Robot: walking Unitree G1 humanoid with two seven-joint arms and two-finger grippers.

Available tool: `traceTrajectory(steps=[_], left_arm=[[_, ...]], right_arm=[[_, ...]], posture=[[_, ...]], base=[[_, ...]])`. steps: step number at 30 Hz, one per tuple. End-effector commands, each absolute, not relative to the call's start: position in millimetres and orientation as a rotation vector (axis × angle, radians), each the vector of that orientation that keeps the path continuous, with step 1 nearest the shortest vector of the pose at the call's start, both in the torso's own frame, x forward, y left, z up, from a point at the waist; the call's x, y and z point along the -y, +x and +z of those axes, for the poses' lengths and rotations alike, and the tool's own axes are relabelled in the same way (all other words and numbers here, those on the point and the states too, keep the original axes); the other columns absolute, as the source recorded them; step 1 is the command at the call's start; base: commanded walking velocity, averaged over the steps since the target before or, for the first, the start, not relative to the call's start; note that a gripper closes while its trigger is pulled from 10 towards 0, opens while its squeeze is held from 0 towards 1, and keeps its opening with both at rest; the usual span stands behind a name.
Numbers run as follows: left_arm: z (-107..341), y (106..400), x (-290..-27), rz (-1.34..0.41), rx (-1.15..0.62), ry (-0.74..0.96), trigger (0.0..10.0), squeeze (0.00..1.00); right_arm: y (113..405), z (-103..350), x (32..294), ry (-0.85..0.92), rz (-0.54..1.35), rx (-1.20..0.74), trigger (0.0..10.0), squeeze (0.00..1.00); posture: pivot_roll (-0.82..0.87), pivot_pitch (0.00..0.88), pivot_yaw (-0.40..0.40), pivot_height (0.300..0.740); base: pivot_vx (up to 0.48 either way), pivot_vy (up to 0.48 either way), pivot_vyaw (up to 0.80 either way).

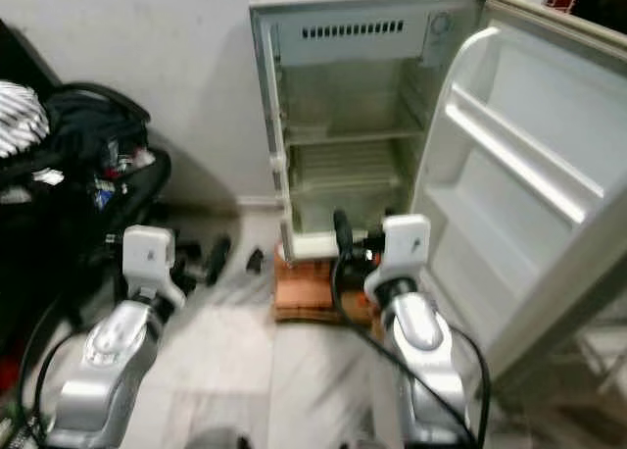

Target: Restocking fridge

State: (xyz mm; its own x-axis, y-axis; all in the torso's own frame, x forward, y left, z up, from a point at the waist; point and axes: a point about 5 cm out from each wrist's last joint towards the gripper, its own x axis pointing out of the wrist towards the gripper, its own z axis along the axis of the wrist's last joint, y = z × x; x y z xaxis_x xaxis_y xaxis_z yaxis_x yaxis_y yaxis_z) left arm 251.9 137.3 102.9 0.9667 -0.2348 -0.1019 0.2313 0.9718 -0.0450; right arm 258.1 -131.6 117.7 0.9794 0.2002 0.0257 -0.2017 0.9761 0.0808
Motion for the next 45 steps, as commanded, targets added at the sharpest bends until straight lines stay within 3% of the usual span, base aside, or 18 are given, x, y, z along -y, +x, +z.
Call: traceTrajectory(steps=[1,24,29,35,40,45], left_arm=[[99,252,-140,-0.23,-0.131,-0.008,10.0,0.0],[91,242,-128,-0.31,-0.185,-0.006,10.0,0.0],[90,238,-124,-0.355,-0.191,0.011,10.0,0.0],[90,237,-123,-0.371,-0.191,0.026,10.0,0.0],[91,238,-125,-0.366,-0.183,0.063,10.0,0.0],[91,245,-136,-0.275,-0.173,0.046,10.0,0.0]], right_arm=[[261,121,128,0.088,0.211,0.032,10.0,0.0],[258,117,119,0.103,0.334,-0.004,10.0,0.0],[241,107,95,0.178,0.619,-0.121,10.0,0.0],[228,100,90,0.177,0.77,-0.2,10.0,0.0],[240,97,105,0.1,0.662,-0.203,10.0,0.0],[266,108,131,0.073,0.405,-0.11,10.0,0.0]], posture=[[0.04,0.057,0.023,0.74],[0.04,0.058,0.016,0.74],[0.04,0.058,0.017,0.74],[0.04,0.06,0.018,0.74],[0.04,0.062,0.02,0.74],[0.04,0.058,0.03,0.74]], base=[[0.0,-0.48,0.0],[-0.048,-0.46,0.0],[-0.328,-0.351,0.0],[-0.344,-0.335,0.0],[-0.179,-0.403,0.0],[0.0,-0.061,0.0]])
